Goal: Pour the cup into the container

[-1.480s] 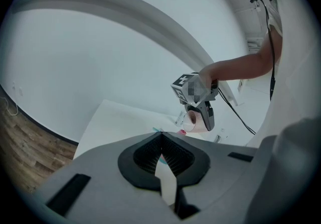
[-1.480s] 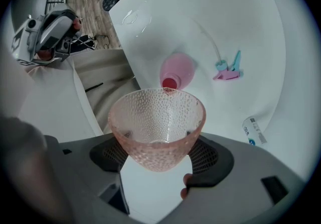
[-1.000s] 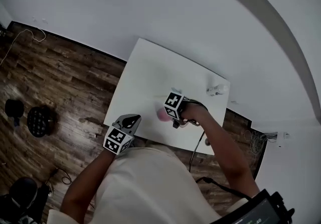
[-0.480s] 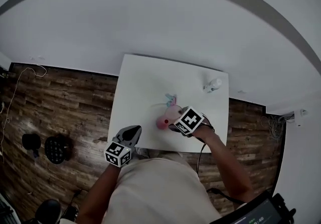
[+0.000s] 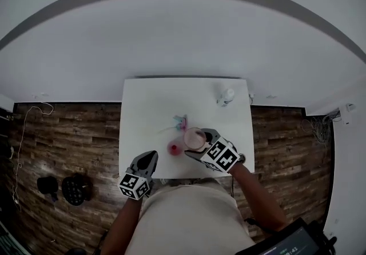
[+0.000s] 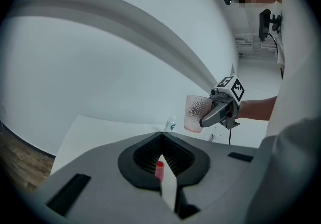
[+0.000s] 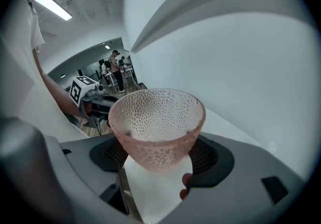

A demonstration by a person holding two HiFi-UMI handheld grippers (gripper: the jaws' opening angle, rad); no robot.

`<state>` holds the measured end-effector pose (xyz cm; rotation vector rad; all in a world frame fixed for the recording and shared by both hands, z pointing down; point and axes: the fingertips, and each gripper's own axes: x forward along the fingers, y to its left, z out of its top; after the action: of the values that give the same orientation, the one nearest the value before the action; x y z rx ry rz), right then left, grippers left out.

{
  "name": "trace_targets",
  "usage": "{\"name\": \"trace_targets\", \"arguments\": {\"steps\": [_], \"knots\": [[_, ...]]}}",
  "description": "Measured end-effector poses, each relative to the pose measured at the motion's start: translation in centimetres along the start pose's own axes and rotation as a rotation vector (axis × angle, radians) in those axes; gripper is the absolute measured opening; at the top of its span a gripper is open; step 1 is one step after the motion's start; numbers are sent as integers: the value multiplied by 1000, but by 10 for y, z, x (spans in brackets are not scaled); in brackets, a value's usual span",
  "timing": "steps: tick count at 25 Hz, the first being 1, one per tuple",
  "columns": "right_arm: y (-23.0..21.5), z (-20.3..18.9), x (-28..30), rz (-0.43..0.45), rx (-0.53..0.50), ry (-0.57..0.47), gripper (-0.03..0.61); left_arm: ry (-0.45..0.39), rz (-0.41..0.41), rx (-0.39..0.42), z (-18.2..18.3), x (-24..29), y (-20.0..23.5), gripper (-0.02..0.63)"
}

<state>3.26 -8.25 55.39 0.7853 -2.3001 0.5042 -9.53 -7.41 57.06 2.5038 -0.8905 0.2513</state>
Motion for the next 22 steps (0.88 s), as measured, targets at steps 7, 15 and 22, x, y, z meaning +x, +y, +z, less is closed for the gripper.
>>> {"name": "trace_targets", "arguments": {"steps": [7, 15, 22], "knots": [[-3, 6, -29, -17, -27, -122, 358, -2, 30, 36, 19, 18, -18, 11], [-7, -2, -54, -37, -20, -177, 359, -3, 50, 28, 28, 25, -35, 11], [-5, -7, -68, -60, -54, -188, 359, 0, 81, 42, 28, 24, -44, 11]]}}
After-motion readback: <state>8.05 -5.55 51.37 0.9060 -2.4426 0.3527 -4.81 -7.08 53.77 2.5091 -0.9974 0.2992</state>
